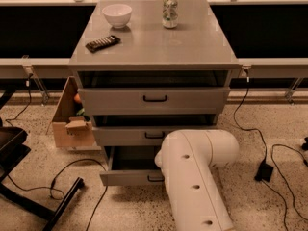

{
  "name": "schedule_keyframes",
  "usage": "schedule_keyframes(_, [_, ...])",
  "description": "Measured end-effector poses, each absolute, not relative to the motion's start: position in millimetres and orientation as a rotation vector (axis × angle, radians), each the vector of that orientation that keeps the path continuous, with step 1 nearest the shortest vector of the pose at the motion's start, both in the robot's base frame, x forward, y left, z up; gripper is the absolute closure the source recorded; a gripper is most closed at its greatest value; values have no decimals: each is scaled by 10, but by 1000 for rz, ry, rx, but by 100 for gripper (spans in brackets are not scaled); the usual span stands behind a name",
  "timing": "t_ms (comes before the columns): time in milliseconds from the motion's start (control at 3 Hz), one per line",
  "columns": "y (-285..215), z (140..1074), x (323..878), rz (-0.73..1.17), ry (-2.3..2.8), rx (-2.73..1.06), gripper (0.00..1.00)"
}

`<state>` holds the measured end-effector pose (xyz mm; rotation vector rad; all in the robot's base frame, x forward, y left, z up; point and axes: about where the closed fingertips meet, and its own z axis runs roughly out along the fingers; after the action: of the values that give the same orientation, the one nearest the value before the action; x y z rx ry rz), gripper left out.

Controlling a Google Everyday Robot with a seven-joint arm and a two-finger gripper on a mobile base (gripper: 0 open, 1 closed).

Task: Open bottom drawer

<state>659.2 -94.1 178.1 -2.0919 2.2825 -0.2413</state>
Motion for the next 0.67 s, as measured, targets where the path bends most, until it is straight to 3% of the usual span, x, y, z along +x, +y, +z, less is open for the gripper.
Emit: schedule_keyframes(667, [-937, 1754, 6592, -233, 2289, -2088, 2])
